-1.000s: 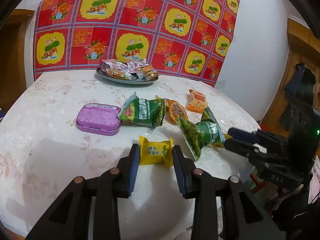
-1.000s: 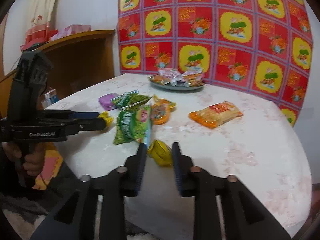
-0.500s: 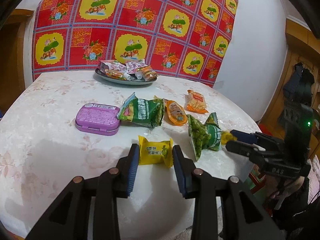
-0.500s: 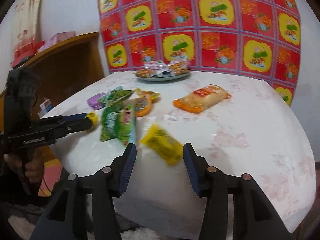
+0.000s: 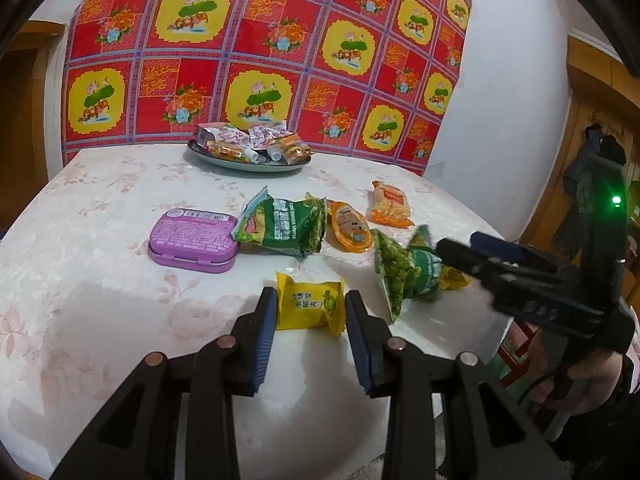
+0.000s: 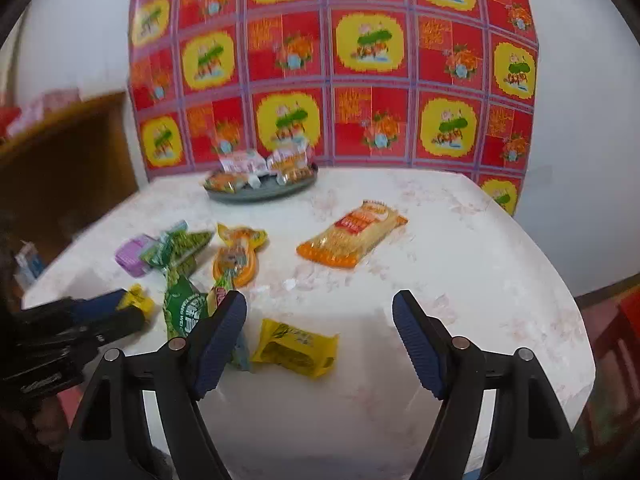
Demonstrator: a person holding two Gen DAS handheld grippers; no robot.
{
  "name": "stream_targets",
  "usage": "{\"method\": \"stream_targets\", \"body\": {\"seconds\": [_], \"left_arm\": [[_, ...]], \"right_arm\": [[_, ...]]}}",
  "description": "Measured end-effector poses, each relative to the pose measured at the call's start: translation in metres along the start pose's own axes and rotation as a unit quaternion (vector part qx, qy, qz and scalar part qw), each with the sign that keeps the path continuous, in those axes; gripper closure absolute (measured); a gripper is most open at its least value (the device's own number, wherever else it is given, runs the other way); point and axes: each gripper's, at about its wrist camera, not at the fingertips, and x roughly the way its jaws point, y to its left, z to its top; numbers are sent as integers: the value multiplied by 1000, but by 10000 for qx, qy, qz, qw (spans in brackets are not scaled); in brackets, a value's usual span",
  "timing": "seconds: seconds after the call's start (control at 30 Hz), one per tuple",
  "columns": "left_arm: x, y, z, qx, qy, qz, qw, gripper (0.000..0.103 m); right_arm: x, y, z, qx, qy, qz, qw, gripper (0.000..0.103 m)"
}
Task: Organize snacks
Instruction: 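Grasp a yellow square packet with the left gripper while the right grasps another yellow packet, then carry both yellow packets over the plate, lower them and open both grippers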
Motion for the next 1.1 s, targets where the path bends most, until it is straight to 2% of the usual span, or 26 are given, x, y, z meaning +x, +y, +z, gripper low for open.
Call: {"method": "stream_targets", "body": {"seconds": [0.17,0.27,0.3,0.33,0.47,0.53,0.67,0.83,0.97,1.1], "left_arm": [[-2,2,-1,48,-22,-63,10000,69],[-2,2,-2,49,-42,-81,9999,69],[-2,2,-2,50,-49,-76,9999,69],[-2,2,-2,57,-49,-64,10000,69],[-2,1,-3,49,-55,-18,10000,68],[-3,0,-2,-13,-49,40,10000,69],[-2,-3,3,16,63,79,9999,70],[-13,-10,13,97,-85,155,9998,71],[-30,-16,37,283,-219,281,9990,71],[-39,-20,63,482,-191,620,9967,71]], "right_arm": [[12,7,-7,-20,308,-288,9991,26],[13,5,-14,48,317,-297,9990,44],[12,5,-14,48,289,-308,9991,59],[10,2,-13,118,289,-312,9990,68],[8,2,-15,83,262,-291,9992,71],[6,2,-15,62,199,-149,9997,76],[-1,3,-7,-28,24,68,10000,77],[-11,-1,7,-162,-243,251,9993,77],[-14,-1,24,-478,-383,326,9976,77],[-19,5,50,-930,-592,342,9933,77]]}}
